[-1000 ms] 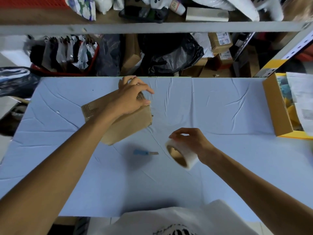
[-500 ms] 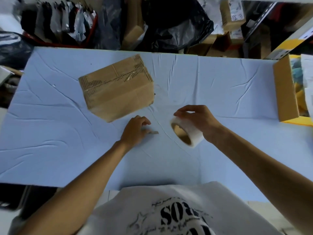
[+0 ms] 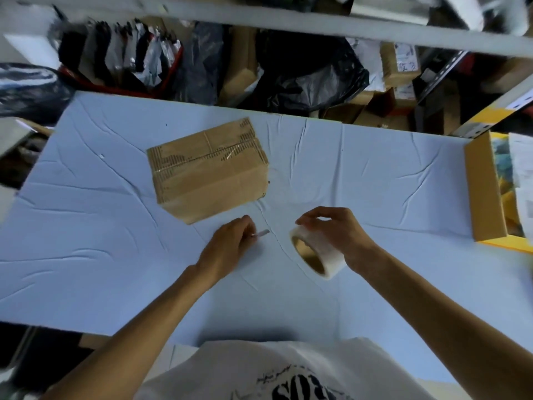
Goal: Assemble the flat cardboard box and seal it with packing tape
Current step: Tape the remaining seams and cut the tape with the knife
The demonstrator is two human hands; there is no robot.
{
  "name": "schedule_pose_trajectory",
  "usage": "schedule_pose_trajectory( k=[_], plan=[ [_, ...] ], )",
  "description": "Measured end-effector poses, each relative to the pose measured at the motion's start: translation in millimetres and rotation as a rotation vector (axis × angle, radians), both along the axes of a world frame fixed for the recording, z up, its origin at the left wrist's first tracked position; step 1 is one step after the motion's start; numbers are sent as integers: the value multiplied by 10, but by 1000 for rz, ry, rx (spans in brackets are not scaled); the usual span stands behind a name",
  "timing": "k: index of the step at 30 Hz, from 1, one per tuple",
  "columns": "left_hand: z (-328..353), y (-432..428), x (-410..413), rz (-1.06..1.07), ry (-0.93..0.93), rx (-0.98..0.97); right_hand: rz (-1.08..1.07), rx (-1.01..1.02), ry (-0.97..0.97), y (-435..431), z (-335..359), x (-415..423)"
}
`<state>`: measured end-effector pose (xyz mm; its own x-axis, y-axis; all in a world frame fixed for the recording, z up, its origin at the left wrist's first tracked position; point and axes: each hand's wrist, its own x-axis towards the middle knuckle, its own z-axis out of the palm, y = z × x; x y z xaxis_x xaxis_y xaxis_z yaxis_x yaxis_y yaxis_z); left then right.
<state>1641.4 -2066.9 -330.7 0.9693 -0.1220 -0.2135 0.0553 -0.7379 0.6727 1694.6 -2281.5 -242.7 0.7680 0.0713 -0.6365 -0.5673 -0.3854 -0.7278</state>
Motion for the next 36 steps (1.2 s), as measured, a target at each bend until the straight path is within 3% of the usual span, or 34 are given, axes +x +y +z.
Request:
schedule_pose_trajectory(
  k=[4,11,18,25,36],
  plan=[
    [648,-13,137,154,-216,-172,5,16,-42,3,31,43],
    [1111,-176,290,299,-225,-170,-5,52,-59,40,20,3],
    [1114,-230,580,113,-312,116,-18,17,-76,25,8,-14],
    [1183,-265,762,47,-137,211,23,-18,-115,26,-49,-5],
    [1218,-382,807,28,-95,326,67,-43,-166,86,-7,-12]
  ],
)
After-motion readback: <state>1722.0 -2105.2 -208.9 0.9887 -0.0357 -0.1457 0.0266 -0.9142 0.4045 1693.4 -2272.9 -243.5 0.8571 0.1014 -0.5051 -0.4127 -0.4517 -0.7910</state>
